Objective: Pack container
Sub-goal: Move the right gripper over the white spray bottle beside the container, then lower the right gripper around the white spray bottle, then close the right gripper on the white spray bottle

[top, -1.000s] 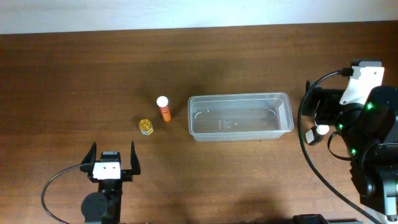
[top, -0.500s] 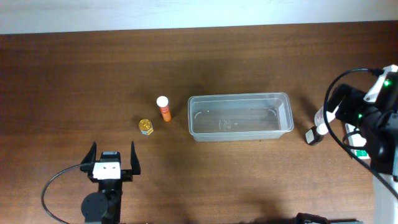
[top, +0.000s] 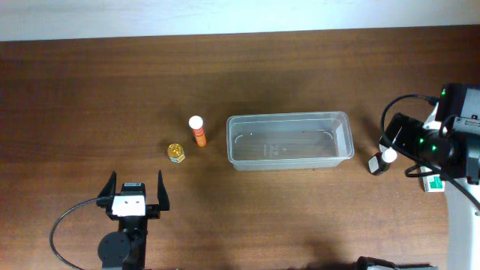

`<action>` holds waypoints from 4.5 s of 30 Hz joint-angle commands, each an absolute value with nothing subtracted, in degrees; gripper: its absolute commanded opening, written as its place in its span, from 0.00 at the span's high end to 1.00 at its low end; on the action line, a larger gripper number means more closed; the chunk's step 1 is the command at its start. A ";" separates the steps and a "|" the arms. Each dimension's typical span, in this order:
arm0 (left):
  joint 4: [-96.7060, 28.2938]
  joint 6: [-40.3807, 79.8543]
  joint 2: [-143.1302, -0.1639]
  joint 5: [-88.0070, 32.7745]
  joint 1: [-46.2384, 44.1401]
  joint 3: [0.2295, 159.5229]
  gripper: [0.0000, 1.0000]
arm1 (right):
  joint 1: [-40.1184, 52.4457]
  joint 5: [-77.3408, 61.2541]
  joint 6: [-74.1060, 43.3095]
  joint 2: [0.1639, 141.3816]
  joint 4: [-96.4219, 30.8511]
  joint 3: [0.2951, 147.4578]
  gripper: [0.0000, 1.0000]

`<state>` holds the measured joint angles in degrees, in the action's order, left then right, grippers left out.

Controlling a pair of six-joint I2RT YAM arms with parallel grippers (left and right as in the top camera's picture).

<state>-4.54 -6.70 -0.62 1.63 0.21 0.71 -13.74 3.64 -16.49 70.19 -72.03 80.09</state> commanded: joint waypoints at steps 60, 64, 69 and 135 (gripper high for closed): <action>-4.78 -7.60 -0.30 1.02 0.56 0.54 0.01 | -13.91 1.78 -8.78 83.55 -71.96 75.16 0.02; -4.78 -7.60 -0.30 1.02 0.54 0.54 0.01 | -13.91 1.72 -8.84 87.57 -68.88 75.16 0.02; -4.78 -7.60 -0.30 1.04 0.54 0.54 0.01 | -13.91 1.72 -10.61 90.61 -66.19 75.16 0.02; -4.78 -7.60 -0.30 1.02 0.56 0.54 0.01 | -24.36 -9.45 9.96 103.46 -54.11 83.57 0.09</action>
